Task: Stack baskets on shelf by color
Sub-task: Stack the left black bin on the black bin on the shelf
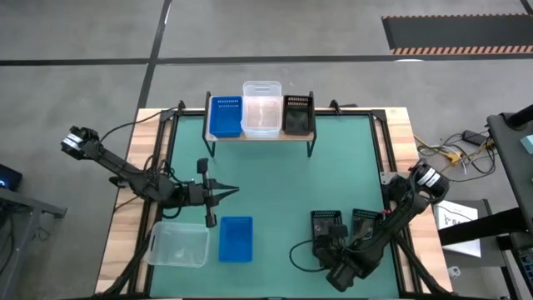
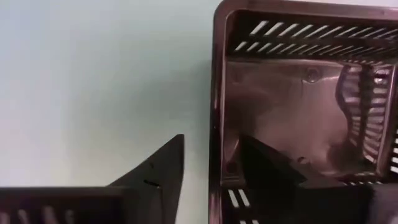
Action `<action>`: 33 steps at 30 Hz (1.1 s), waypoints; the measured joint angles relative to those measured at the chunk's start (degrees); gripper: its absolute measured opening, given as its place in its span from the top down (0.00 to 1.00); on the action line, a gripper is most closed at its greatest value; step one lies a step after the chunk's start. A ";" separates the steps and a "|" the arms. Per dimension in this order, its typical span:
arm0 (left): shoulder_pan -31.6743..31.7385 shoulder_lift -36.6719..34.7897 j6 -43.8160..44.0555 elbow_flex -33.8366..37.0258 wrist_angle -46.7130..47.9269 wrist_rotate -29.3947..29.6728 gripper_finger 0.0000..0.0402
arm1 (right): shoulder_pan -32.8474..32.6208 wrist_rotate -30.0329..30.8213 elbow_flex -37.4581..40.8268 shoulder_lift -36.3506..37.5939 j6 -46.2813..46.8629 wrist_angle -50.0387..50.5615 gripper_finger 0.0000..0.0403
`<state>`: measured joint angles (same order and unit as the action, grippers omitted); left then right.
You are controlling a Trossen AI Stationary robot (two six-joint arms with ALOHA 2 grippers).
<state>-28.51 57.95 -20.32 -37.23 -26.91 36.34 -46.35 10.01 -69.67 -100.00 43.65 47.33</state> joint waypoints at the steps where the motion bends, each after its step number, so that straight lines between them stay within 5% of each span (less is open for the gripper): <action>1: 0.00 0.00 0.00 0.00 0.06 0.00 1.00 | 0.00 -0.01 0.00 0.06 0.27 0.02 0.69; 9: 0.00 0.02 -0.12 0.09 0.15 0.00 1.00 | 0.24 -2.14 0.00 0.36 0.32 -0.02 0.96; 21: -0.04 -3.30 -8.99 -1.31 -0.01 0.28 1.00 | 2.06 -1.47 -10.51 0.89 -1.19 12.84 0.98; 33: -0.04 -11.45 -10.05 2.35 0.57 1.31 1.00 | 8.82 5.50 -29.39 0.96 -19.10 15.86 0.98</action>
<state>-28.56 46.50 -30.37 -34.88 -26.33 37.65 -37.53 15.51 -99.06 -99.04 24.55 63.19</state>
